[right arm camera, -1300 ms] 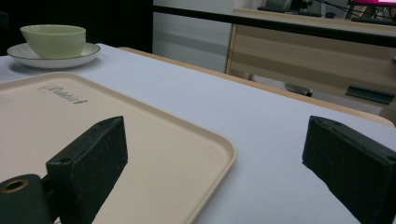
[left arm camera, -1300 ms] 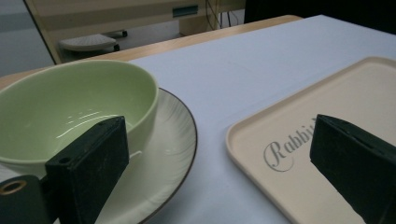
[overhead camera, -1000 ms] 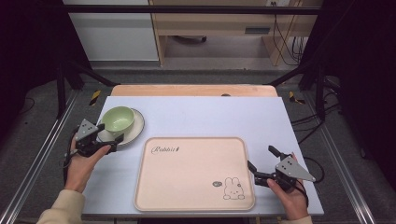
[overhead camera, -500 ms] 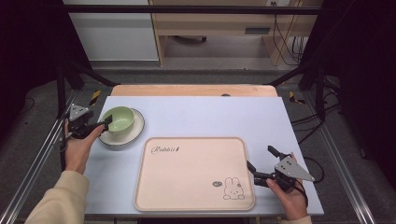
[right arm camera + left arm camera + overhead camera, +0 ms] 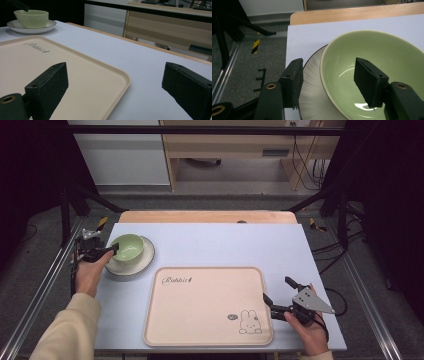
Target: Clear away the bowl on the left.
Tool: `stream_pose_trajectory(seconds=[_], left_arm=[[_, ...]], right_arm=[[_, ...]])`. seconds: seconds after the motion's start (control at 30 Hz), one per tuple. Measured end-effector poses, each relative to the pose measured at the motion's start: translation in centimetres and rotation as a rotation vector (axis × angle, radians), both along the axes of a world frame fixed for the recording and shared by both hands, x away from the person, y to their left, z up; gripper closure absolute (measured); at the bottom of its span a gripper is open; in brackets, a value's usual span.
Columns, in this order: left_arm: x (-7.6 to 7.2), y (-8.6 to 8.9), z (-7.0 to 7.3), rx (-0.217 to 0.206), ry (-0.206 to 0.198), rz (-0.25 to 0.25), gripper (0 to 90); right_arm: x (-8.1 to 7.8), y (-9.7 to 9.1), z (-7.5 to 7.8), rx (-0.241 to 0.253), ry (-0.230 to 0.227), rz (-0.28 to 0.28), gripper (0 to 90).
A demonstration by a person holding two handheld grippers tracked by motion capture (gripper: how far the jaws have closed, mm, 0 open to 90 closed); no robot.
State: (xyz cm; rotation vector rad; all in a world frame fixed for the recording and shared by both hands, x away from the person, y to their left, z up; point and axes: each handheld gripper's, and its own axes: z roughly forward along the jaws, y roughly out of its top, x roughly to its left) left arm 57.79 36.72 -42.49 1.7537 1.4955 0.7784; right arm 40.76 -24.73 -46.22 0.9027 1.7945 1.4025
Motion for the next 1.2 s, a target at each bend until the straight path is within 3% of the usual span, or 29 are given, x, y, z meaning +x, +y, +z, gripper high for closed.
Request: stream_pose_trajectory(seconds=[0.43,0.6,1.03,1.2], left_arm=[[1.4,0.1,-0.8,-0.021,0.116,0.055,57.3],[1.8,0.4,-1.0,-0.068,0.138,0.072,62.8],[2.2,0.2,-1.2,-0.086,0.181,0.059,81.1],[2.1,0.5,-1.1,-0.13,0.193,0.068,82.3]], right_arm=[[0.0,-0.3,0.0,0.008,0.003,-0.001,6.9],[0.0,-0.4,-0.1,0.008,0.006,-0.003,6.9],[-0.2,-0.7,-0.2,0.007,0.008,-0.009,6.9],[-0.2,-0.7,-0.2,0.007,0.006,-0.008,6.9]])
